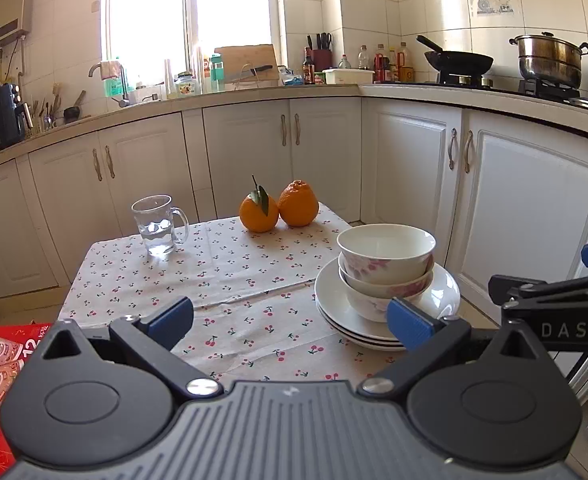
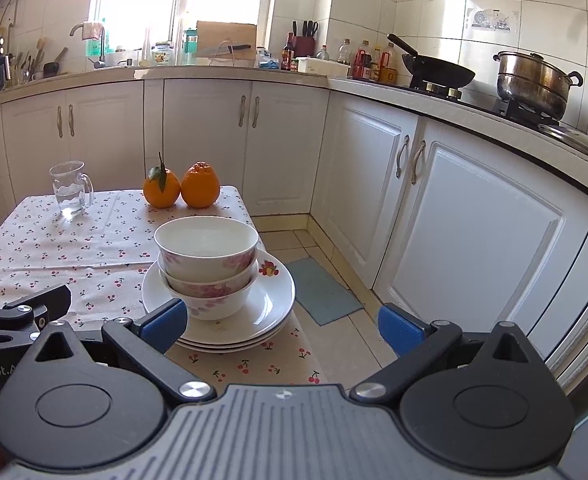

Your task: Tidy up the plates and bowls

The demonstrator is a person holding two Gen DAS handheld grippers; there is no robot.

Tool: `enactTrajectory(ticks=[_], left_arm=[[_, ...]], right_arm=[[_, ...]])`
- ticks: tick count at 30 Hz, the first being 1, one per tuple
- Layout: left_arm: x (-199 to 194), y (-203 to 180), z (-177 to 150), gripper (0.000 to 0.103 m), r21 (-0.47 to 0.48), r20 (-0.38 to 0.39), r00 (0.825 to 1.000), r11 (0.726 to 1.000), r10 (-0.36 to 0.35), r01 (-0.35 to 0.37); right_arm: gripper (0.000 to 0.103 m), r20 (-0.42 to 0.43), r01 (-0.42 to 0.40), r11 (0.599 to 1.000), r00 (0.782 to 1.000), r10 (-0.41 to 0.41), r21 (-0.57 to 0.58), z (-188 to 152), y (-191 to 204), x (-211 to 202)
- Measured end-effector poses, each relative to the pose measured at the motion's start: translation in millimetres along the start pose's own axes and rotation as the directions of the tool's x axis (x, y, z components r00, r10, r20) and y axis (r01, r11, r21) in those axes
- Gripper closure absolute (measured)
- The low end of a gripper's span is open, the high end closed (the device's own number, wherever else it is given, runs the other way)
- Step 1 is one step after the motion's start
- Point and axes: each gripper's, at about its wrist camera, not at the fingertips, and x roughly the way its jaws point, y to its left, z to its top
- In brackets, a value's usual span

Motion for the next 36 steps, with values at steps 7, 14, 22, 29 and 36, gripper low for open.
enactTrajectory(ticks=[7,14,22,29,36], left_arm=[[0.2,0.3,0.6,0.001,-0.003,-0.004,1.0,1.0,0.0,0.0],[0.1,0.6,0.3,0.001,-0.004,-0.004,1.0,1.0,-0.001,0.001],[-0.3,1.2,0.8,0.001,-0.006,-0.006,1.0,1.0,-0.003,0.003],[-0.7,1.4,1.9,0.001,-0.006,-0.006,1.0,1.0,-0.006,0.005],[-1.6,1.5,2.4,0.001,-0.008,-0.007,1.0,1.0,-0.009,0.009]], right_arm=[[0.0,0.002,-0.001,1.0,1.0,0.001,0.003,0.2,-1.4,0.0],[0.0,0.002,-0.002,1.0,1.0,0.002,0.005,-0.4,-1.6,0.5],[0.0,0.004,0.0,1.0,1.0,0.0,0.003,-0.5,-1.3,0.1],[0.0,0.006,0.001,1.0,1.0,-0.001,-0.001,0.3,-1.0,-0.1],[0.0,0.008,0.002,1.0,1.0,-0.002,-0.003,1.4,-0.3,-1.6]])
